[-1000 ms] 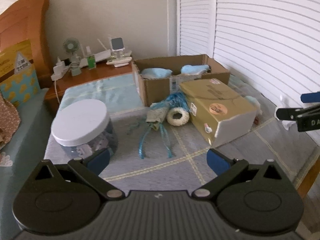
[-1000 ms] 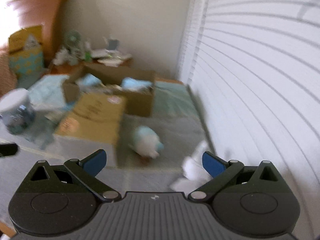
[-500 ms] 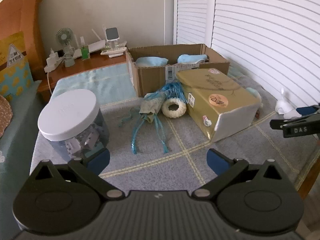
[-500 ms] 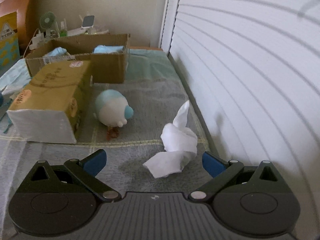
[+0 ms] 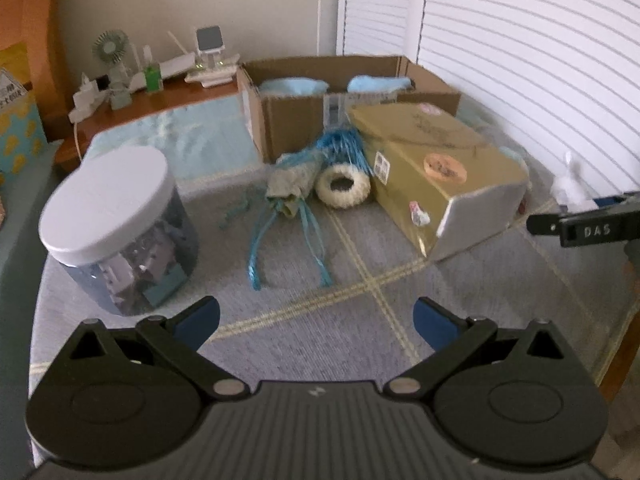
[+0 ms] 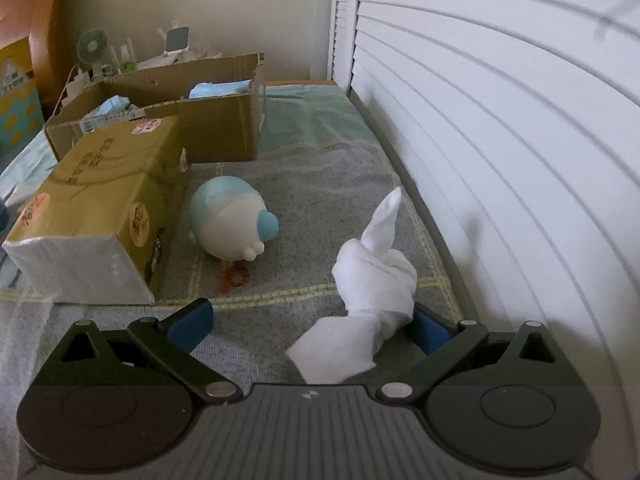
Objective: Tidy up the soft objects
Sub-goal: 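Move the right gripper to the white tissue while the left moves toward the floral pouch, then grasp and lift the white tissue with the right gripper while the left grasps the blue-white floral pouch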
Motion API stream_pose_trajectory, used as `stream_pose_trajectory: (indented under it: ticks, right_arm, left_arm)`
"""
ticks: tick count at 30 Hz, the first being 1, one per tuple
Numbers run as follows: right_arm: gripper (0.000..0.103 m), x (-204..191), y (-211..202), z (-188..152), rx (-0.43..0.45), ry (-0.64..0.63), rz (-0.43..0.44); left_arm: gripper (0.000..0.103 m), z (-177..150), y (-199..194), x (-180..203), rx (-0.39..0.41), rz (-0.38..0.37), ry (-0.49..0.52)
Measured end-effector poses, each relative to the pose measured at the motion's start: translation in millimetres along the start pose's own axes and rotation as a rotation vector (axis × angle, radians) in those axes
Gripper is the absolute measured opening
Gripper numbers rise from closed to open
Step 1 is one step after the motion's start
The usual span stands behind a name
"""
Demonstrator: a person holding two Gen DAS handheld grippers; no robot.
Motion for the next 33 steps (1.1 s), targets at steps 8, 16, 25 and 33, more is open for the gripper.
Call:
stream_pose_trajectory:
  ticks: [8,16,25,33]
  right_arm:
    - [0.103,0.1,-1.5,-2.2,0.011,-0.001,0.001]
    - [0.103,-0.2,-2.7,-3.1,0.019,-0.001,-0.001]
    - [0.103,0.0,-3.4,-3.9,0.024,-0.004,0.003]
    - [0.103,0.1,-3.0,-3.8,0.024,-0.005,0.004]
  left_arm:
    - [0.102,-4.1,10.6,0.1,-0.034,-0.020,0.019]
    - [0.102,-5.6,15.9,-1.8,-0.042,-0.047,0.050]
    - [0.102,12.8,0.9,-4.6,-0.045,-0.088,0.126]
    - [0.102,73.7,-5.1,-23.3,-0.046,-0.151,0.153]
Point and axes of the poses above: each gripper's, at about its wrist camera, not at the fingertips, and y roughly the way its jaws point, x to its right, z to its top, the point moved 8 cm from there along y, roughly the way its jaws point, and after that the axes turned 1 degree about -z, right-handed, at the moved point
